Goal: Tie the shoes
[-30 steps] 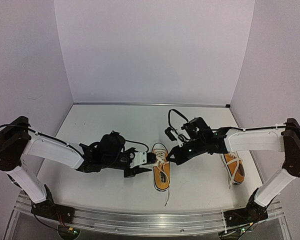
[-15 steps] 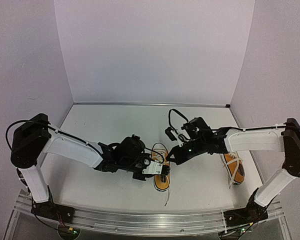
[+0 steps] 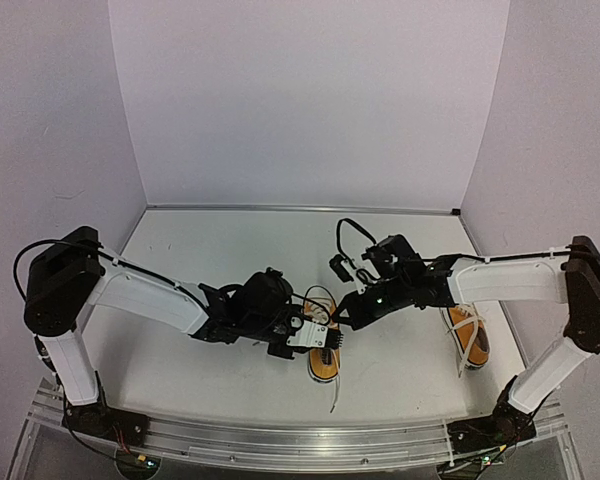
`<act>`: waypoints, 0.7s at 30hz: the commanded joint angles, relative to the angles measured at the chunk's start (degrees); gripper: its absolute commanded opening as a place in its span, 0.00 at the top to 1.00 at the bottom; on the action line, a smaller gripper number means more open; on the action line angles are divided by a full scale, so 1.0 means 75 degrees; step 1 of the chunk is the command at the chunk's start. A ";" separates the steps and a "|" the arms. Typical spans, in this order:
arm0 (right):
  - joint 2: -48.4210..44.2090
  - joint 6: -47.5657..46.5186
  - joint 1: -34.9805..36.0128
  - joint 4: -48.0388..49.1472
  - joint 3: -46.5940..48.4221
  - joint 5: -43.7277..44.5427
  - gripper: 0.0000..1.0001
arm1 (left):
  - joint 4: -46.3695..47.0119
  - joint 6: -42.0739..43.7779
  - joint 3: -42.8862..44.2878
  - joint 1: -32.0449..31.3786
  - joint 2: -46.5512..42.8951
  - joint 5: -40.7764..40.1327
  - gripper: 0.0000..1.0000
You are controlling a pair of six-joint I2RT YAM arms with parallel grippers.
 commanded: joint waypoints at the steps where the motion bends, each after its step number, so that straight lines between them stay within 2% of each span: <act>1: 0.0111 0.0008 -0.0031 0.0167 0.0056 -0.0090 1.00 | -0.0268 0.0174 0.0376 -0.0063 -0.0112 -0.0024 0.75; 8: 0.0099 0.0008 -0.0033 0.0166 0.0060 -0.0072 1.00 | -0.0499 0.0252 0.0584 -0.0076 0.0170 -0.0198 0.79; 15: 0.0104 0.0019 -0.0032 0.0165 0.0060 -0.0076 1.00 | -0.0693 0.0302 0.0813 -0.0090 0.0316 -0.0309 0.89; 21: 0.0115 0.0008 -0.0031 0.0165 0.0083 -0.0096 1.00 | -0.1073 0.0508 0.0999 -0.0126 0.0378 -0.0437 0.87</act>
